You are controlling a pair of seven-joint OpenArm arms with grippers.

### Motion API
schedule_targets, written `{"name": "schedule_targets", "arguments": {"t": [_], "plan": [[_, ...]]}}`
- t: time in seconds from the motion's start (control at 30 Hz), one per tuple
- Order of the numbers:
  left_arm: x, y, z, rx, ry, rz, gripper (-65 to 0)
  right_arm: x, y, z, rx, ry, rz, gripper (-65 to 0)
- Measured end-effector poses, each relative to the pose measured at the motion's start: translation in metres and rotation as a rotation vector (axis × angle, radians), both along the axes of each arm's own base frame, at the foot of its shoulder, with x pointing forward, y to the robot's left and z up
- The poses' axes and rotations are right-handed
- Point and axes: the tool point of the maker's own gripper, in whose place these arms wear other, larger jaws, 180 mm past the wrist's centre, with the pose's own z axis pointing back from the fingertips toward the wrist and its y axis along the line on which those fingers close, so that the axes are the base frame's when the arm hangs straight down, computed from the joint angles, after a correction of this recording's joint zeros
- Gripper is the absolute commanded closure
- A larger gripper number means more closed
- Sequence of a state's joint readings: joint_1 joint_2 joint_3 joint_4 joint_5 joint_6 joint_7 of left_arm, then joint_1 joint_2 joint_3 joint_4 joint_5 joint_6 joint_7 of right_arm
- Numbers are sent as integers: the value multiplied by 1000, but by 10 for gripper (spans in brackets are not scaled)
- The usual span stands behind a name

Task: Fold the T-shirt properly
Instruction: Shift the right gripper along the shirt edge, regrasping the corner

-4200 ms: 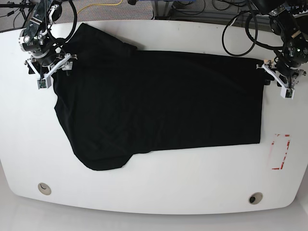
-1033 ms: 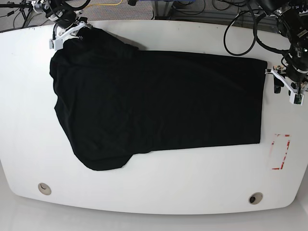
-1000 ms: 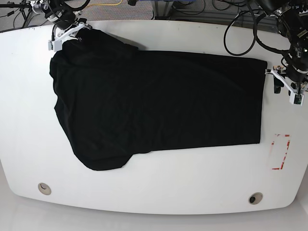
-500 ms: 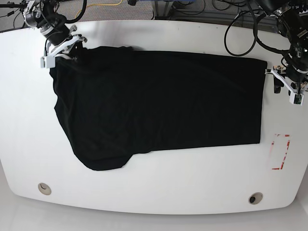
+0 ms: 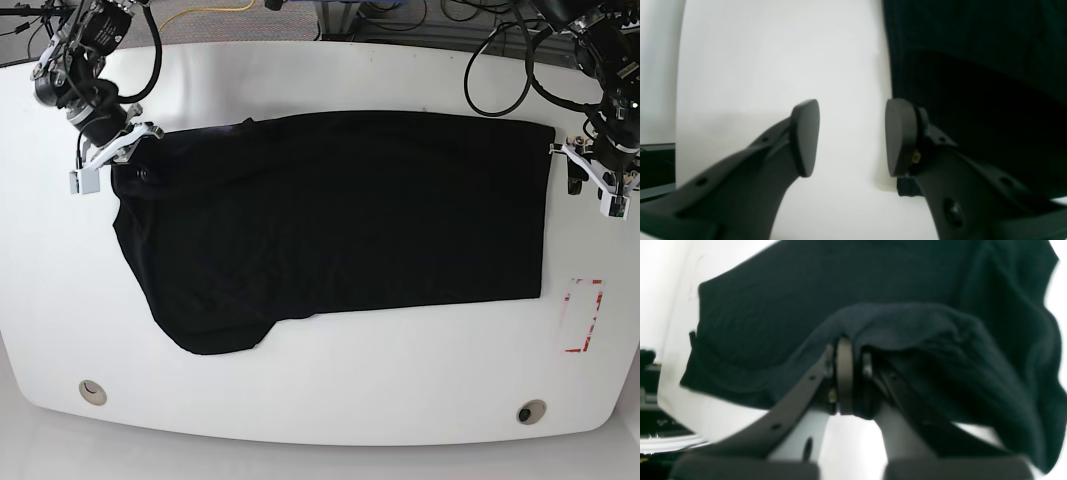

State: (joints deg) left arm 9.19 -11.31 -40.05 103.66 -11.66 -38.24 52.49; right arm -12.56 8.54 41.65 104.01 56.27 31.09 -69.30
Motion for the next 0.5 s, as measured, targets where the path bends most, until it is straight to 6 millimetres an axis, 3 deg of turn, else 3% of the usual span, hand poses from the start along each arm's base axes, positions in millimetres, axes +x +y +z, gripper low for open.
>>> {"name": "schedule_targets", "arguments": {"t": [0.3,0.5], "plan": [[0,0,0,1,0,0,-300,18,-13,-16,12,54,35,-295],[1,-1,0,0,1,-5,-300,36,-11,-4,-7,18,80,-423]]}}
